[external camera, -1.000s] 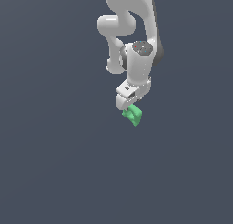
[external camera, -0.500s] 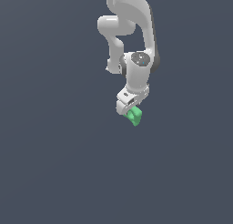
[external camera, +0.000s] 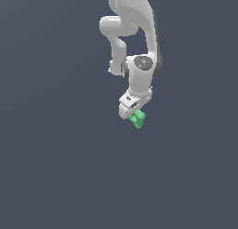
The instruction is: Pick up the object and move it to a goal position.
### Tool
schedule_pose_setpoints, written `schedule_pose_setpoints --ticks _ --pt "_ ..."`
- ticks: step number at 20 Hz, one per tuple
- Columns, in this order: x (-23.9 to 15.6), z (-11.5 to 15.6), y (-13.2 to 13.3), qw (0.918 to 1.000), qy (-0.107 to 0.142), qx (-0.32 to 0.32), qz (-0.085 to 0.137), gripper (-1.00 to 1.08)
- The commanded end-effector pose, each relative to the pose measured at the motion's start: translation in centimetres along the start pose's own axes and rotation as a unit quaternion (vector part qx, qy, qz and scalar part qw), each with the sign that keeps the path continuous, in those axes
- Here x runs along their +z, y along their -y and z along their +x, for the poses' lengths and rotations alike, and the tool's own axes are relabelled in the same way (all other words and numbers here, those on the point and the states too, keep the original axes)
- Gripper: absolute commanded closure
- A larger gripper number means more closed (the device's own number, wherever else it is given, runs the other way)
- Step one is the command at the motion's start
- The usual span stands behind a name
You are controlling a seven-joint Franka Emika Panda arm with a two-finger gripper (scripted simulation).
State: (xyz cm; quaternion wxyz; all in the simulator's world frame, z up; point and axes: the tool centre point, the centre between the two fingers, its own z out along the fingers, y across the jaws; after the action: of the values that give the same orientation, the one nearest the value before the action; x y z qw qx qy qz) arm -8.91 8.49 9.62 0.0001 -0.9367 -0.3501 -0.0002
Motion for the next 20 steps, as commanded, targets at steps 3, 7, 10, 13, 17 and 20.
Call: schedule_pose_setpoints --ticks 3,7,10,13,17,20 --pt "0.1 0.0 0.0 1.0000 0.000 0.000 0.000 1.08" --pt "-0.1 0.0 -0.1 1.0000 0.000 0.000 0.000 1.08" --pt "-0.6 -0.1 -0.7 1.0000 0.000 0.000 0.000 1.08" --pt "-1.4 -0.2 -1.7 1.0000 0.000 0.000 0.000 1.08" --pt "-3.3 -0.4 -3.8 1.0000 0.000 0.000 0.000 1.08" --pt "-5.0 -0.6 -5.8 1.0000 0.000 0.000 0.001 1.08"
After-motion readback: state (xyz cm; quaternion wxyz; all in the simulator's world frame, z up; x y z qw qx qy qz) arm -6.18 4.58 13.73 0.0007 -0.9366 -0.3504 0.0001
